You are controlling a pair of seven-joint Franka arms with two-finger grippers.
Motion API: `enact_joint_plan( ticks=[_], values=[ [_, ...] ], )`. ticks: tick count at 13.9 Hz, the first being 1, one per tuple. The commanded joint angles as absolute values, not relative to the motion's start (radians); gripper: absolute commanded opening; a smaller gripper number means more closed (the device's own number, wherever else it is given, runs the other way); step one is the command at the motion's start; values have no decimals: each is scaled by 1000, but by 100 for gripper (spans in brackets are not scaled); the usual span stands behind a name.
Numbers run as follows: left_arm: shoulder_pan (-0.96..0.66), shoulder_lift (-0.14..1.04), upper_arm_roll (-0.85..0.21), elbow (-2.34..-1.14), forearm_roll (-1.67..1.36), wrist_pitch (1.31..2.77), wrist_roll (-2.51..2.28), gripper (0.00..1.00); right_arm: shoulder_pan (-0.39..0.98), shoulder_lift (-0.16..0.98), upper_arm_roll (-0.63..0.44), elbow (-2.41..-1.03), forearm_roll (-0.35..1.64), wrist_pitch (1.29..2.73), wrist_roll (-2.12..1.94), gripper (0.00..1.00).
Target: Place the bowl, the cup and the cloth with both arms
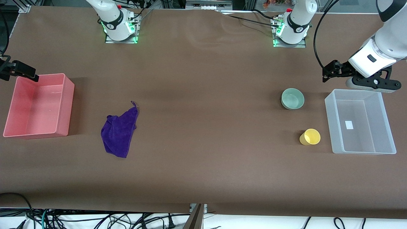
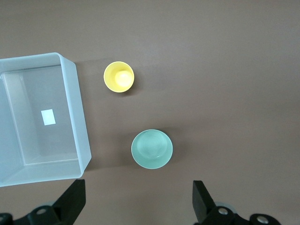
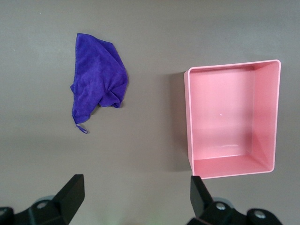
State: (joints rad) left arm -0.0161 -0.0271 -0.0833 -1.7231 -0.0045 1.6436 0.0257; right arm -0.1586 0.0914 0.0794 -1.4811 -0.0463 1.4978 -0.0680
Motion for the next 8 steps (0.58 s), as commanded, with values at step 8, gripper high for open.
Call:
enact_joint_plan(
  ticks=[8],
  values=[
    [-17,69,-83,-1723,-25,1573,23,100,-164,80,92,-1496,-35,1508,-80,100]
  ],
)
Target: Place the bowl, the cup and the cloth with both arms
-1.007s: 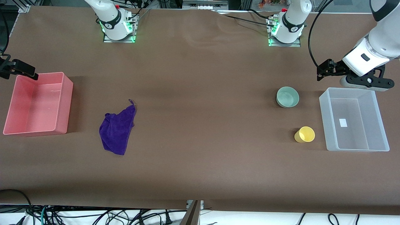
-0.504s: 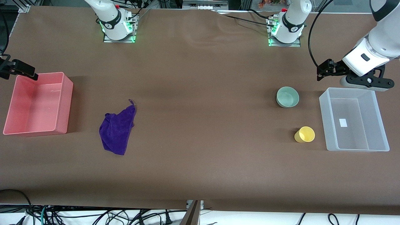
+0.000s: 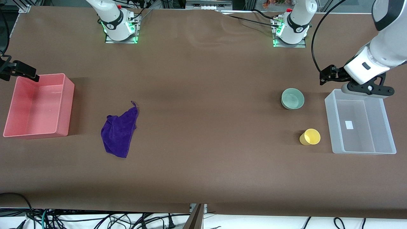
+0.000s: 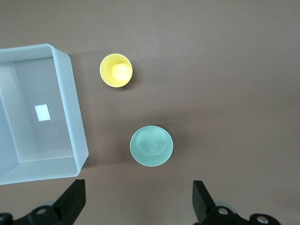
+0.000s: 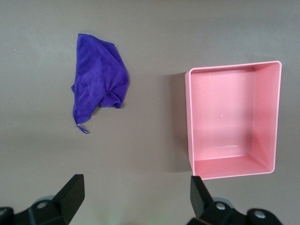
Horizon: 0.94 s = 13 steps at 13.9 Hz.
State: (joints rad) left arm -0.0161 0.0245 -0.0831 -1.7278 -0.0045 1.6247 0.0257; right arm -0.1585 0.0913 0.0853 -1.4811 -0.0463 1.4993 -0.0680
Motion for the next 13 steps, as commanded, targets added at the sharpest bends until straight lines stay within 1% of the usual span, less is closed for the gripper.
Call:
enact_joint_plan(
  ticks=[1,3,6,7,9,10,11,12,13],
  values=[
    [-17,96,-81,-1729,-23,1539,20,100,-164,80,98,-1497,-35,1509,-80,100],
    [-11,110,-81,-1808,-23,1561,29,100,-161,103,103,-1535,-35,1541,-81,100],
    [-14,94,-90,-2010,40,1800,41,100,-161,109,103,-1613,-34,1621,-83,100],
    [-18,89,-91,-2063,43,1862,44,100,-161,109,103,-1659,-32,1658,-81,100],
    [-15,90,-91,-2187,49,2030,110,100,-158,110,104,-1733,-18,1739,-78,100],
    [-9,97,-91,-2259,49,2146,136,100,-155,110,119,-1794,-12,1822,-68,100],
    [-9,115,-89,-2310,70,2248,155,100,-156,110,149,-1875,-9,1935,-66,100],
    [1,141,-89,-2341,116,2322,170,100,-155,113,156,-1946,-9,2042,-43,100],
    [21,173,-90,-2344,139,2368,173,100,-152,130,172,-2004,-9,2134,19,100]
  ],
)
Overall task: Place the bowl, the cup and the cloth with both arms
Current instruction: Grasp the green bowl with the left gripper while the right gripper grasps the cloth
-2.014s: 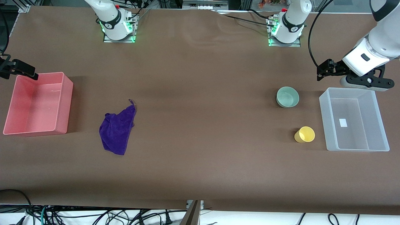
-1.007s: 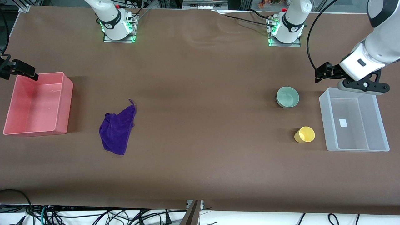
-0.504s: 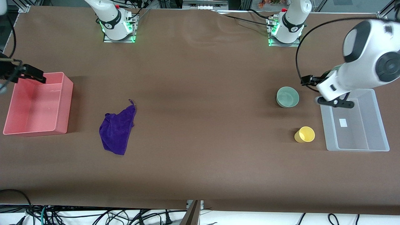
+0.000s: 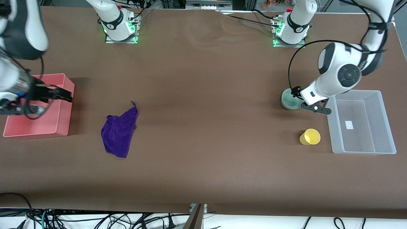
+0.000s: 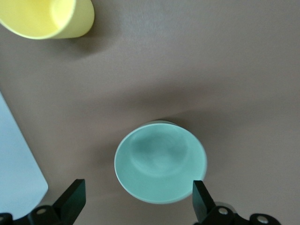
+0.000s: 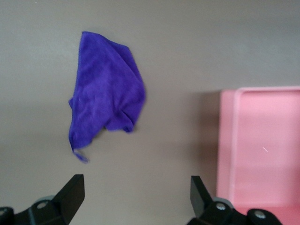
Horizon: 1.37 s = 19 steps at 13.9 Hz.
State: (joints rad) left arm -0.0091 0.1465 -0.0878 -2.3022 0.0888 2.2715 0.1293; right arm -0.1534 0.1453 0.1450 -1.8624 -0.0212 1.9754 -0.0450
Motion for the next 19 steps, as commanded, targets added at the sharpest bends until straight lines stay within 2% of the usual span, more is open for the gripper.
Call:
enact_joint_plan(
  ticks=[1,4,5,7,8,9,14,17,18,19],
  values=[
    [26,201,-91,-2342,156,2397,201,100,-149,149,189,-2041,-9,2199,72,100],
    [86,283,-92,-2344,186,2500,288,100,-147,204,196,-2136,-9,2351,86,100],
    [86,305,-92,-2344,186,2508,308,95,-146,224,196,-2169,-9,2411,86,100],
    [89,302,-97,-2344,186,2507,354,24,-144,268,196,-2200,-11,2521,86,100],
    [89,304,-98,-2342,186,2507,371,3,-138,293,196,-2198,-11,2557,84,100],
    [89,305,-100,-2342,186,2507,376,0,-127,314,195,-2197,-14,2597,84,100],
    [86,298,-112,-2335,184,2494,377,0,-100,439,190,-2161,-18,2775,80,100],
    [86,236,-114,-2301,184,2413,400,0,-91,489,189,-2161,-21,2862,78,99],
    [86,218,-114,-2252,183,2336,419,0,-87,498,187,-2161,-23,2876,74,94],
    [86,213,-114,-2187,183,2239,440,0,-87,502,187,-2161,-25,2885,71,78]
  ],
)
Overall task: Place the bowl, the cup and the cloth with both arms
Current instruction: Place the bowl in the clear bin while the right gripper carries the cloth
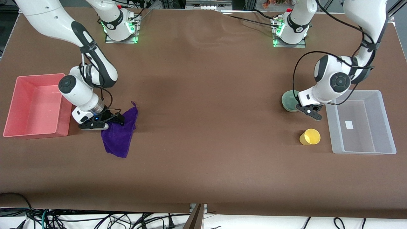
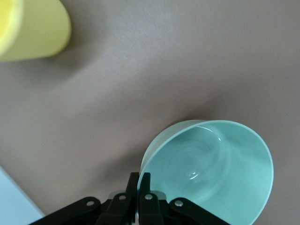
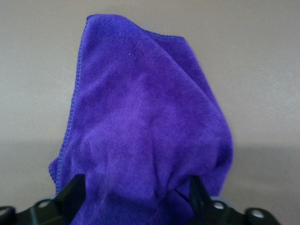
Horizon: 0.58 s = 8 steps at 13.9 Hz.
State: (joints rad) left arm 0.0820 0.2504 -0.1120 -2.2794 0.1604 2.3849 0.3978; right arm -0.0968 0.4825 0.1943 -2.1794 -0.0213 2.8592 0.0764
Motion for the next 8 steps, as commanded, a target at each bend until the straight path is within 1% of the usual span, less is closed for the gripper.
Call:
enact_joint_plan(
  ticks=[1,2,3,4,6,7,8],
  values=[
    [92,216,-110,-2101,175,2136,477,0,-87,503,187,-2161,-25,2885,69,48],
    [98,225,-107,-2009,172,2034,521,0,-86,503,187,-2161,-25,2885,68,22],
    [122,235,-104,-1928,172,1949,563,0,-84,502,187,-2161,-25,2882,69,0],
    [159,256,-104,-1866,173,1906,609,0,-83,500,186,-2161,-25,2882,68,0],
    [243,300,-104,-1781,173,1896,746,0,-83,479,186,-2149,-26,2870,60,0],
    [285,339,-104,-1738,173,1896,802,0,-83,453,183,-2138,-26,2831,51,0],
    [311,375,-104,-1706,178,1901,846,0,-86,422,172,-2102,-29,2748,37,0]
  ],
)
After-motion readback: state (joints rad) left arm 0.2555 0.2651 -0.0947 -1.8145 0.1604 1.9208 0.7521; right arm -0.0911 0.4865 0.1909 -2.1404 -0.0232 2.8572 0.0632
